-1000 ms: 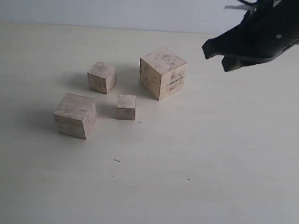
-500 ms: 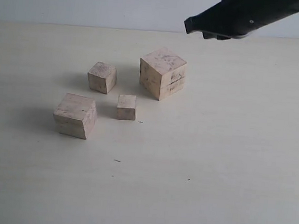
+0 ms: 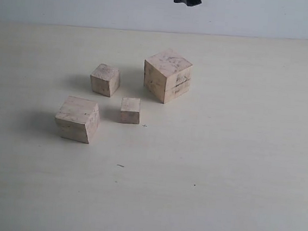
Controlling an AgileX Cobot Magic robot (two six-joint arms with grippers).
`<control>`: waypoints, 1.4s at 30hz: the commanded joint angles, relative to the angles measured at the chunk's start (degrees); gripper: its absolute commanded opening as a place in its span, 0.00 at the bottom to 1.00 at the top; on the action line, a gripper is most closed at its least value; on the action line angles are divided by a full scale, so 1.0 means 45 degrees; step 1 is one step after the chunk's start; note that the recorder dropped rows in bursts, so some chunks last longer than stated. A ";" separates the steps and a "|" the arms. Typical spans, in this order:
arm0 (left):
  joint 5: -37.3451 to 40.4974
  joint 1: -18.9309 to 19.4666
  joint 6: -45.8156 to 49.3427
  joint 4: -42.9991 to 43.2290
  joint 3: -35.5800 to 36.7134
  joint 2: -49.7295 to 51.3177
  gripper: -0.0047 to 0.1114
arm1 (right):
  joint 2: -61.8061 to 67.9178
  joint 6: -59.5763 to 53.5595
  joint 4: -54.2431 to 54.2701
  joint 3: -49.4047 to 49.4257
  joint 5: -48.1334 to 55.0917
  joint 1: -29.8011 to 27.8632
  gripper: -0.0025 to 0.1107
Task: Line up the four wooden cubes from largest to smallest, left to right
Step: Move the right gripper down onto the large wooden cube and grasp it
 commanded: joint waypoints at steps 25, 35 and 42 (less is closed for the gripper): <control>-0.0139 -0.0019 -0.0032 0.0027 0.0047 -0.0079 0.04 | 0.3100 -0.2976 0.2599 -0.0543 -0.1208 0.0054 0.93; -0.0139 -0.0019 -0.0032 0.0027 0.0047 -0.0079 0.04 | 0.3759 -0.5597 0.5235 -0.0543 -0.0569 0.0054 0.93; -0.0139 -0.0019 -0.0032 0.0027 0.0047 -0.0079 0.04 | 0.4173 -0.6155 0.5726 -0.0543 -0.0275 0.0054 0.93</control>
